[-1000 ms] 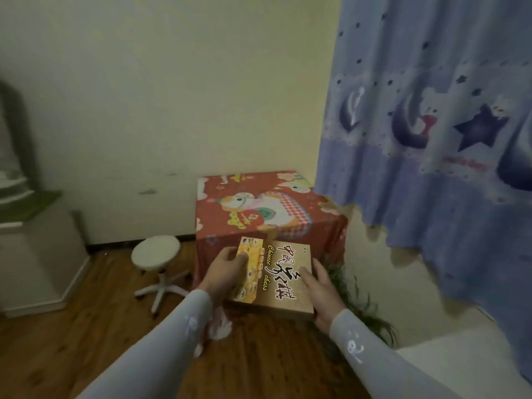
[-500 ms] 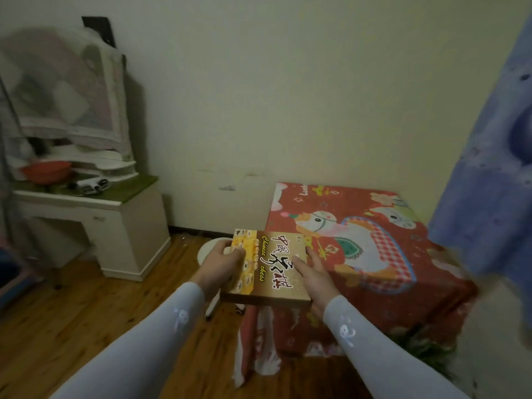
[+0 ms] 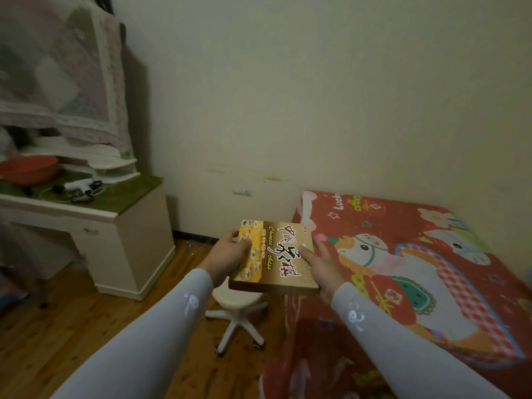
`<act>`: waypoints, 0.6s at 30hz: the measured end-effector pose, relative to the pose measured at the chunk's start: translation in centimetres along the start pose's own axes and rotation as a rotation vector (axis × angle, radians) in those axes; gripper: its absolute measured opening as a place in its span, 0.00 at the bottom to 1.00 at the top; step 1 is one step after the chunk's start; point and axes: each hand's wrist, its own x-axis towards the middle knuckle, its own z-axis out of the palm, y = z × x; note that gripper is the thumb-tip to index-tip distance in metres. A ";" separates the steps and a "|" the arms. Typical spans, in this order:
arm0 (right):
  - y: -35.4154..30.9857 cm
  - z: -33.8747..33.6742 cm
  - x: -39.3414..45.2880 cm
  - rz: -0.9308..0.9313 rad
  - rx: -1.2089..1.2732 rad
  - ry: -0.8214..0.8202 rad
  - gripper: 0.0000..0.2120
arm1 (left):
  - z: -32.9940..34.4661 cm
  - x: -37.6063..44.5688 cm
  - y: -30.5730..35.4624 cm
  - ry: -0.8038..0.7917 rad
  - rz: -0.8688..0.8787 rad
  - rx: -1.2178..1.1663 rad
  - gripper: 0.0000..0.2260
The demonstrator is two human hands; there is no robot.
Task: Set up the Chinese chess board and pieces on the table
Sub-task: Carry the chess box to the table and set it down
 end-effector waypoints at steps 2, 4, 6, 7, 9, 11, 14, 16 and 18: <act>-1.0 2.3 3.6 -0.012 -0.002 0.014 0.29 | -2.3 3.9 2.0 -0.026 -0.005 0.010 0.21; -2.0 4.8 8.2 -0.016 0.015 0.061 0.29 | -4.5 9.0 4.1 -0.042 -0.001 0.023 0.20; -3.4 6.4 10.8 -0.021 0.017 0.085 0.24 | -5.5 12.3 5.7 -0.022 0.015 0.052 0.19; -3.9 7.0 12.4 -0.032 0.020 0.105 0.21 | -5.8 14.0 6.5 -0.020 0.030 0.065 0.18; -4.8 8.1 16.1 -0.059 0.019 0.129 0.18 | -6.3 18.3 7.8 -0.034 0.045 0.084 0.17; -5.6 8.6 19.0 -0.075 0.017 0.147 0.18 | -6.5 21.5 8.6 -0.034 0.058 0.108 0.18; -6.2 8.8 24.3 -0.083 0.026 0.161 0.18 | -6.0 26.8 9.8 -0.035 0.076 0.153 0.18; -6.7 8.5 28.4 -0.083 0.047 0.173 0.20 | -5.1 30.8 10.9 -0.038 0.081 0.172 0.19; -7.5 7.7 32.5 -0.086 0.083 0.174 0.21 | -3.9 34.8 12.4 -0.066 0.096 0.164 0.19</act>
